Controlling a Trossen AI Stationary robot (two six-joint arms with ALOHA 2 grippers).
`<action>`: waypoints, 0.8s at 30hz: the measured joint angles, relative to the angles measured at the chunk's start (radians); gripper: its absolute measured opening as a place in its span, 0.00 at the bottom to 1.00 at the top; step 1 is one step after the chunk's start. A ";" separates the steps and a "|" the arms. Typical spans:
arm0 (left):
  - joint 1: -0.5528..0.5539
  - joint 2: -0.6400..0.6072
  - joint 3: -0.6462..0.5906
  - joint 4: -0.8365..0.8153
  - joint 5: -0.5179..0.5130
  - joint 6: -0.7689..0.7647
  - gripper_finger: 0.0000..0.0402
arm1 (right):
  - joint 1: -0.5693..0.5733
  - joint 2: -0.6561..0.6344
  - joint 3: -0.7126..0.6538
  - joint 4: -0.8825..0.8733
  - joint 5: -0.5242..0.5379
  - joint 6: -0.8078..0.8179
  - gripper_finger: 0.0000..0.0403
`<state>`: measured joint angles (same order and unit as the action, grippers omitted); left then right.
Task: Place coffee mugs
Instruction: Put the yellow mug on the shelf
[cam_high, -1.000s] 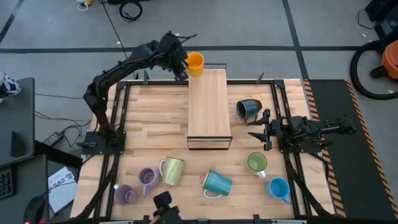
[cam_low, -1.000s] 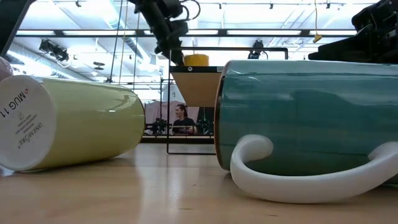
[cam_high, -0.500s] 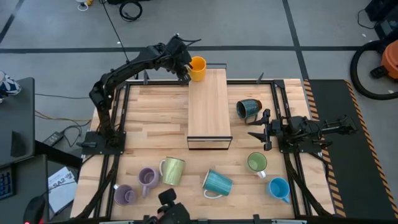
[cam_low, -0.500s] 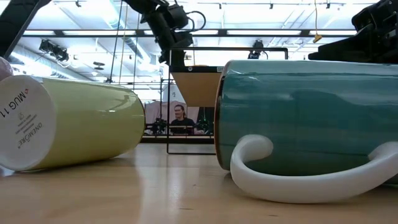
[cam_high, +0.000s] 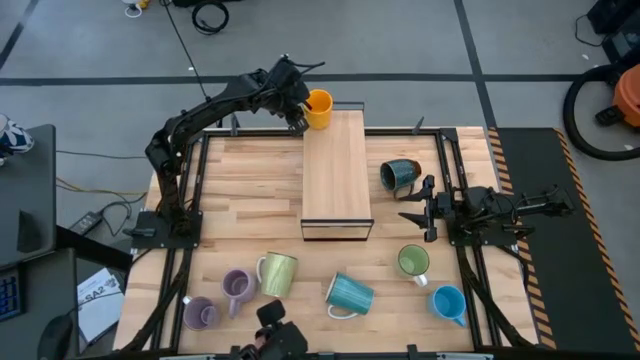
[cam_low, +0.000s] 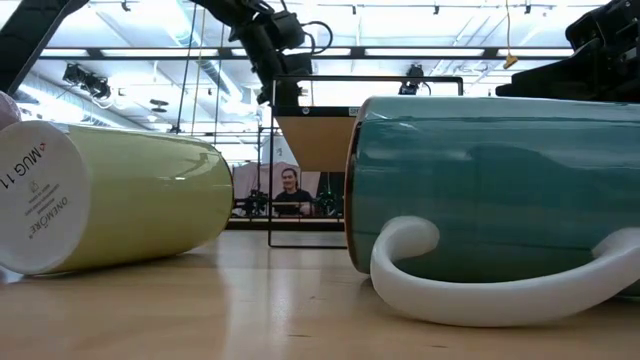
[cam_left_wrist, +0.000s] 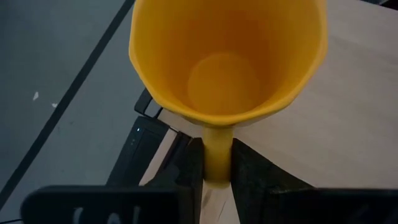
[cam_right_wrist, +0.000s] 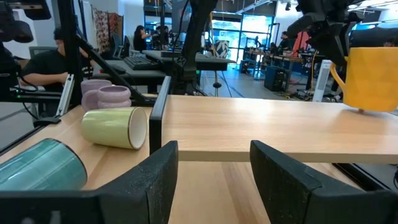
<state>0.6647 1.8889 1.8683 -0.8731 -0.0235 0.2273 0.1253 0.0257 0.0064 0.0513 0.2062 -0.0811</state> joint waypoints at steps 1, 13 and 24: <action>0.000 0.000 0.000 0.001 0.000 0.001 0.18 | 0.000 0.000 0.000 0.000 0.000 0.000 0.51; -0.001 0.000 0.000 0.027 -0.032 0.002 0.23 | 0.000 0.000 0.000 0.000 0.000 0.000 0.51; -0.002 0.000 0.000 0.048 -0.035 0.004 0.26 | 0.000 0.000 0.000 0.000 0.000 0.000 0.51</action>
<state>0.6632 1.8885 1.8687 -0.8254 -0.0583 0.2317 0.1255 0.0259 0.0065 0.0513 0.2062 -0.0807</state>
